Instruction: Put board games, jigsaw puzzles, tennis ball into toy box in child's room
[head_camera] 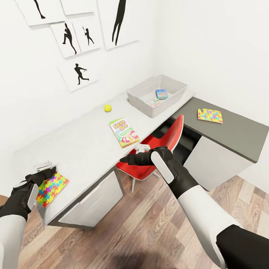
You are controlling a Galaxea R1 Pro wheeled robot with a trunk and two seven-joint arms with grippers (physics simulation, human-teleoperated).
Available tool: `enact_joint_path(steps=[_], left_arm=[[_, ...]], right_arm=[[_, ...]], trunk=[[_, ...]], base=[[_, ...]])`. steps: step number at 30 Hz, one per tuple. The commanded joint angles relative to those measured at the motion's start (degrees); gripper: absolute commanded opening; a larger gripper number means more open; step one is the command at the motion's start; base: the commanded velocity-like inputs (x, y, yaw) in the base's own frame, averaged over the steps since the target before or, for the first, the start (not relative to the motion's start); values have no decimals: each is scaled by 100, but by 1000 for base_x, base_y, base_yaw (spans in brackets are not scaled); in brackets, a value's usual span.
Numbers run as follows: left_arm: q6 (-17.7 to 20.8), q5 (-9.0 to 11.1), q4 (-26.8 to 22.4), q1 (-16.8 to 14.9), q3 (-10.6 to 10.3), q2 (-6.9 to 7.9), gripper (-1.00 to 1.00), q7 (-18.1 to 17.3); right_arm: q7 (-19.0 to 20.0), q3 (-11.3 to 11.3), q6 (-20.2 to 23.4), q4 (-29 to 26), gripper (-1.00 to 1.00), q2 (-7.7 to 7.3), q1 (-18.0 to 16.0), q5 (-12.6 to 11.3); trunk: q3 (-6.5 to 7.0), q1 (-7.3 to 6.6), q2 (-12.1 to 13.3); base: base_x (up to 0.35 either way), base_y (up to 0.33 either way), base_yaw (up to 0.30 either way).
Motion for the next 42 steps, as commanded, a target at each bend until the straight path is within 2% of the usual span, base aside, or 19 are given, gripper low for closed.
enact_joint_path(steps=[1, 42], left_arm=[[37, 0, -9, -3, 26, -4, 100, -39], [36, 0, -17, -2, 26, -4, 100, -42]], right_arm=[[-10, 2, 19, -3, 100, 0, -4, -9], [-1, -4, 26, -3, 100, 0, -5, -17]], trunk=[[-8, 2, -9], [-8, 2, -9]], base=[[-43, -42, 0], [-26, -5, 0]])
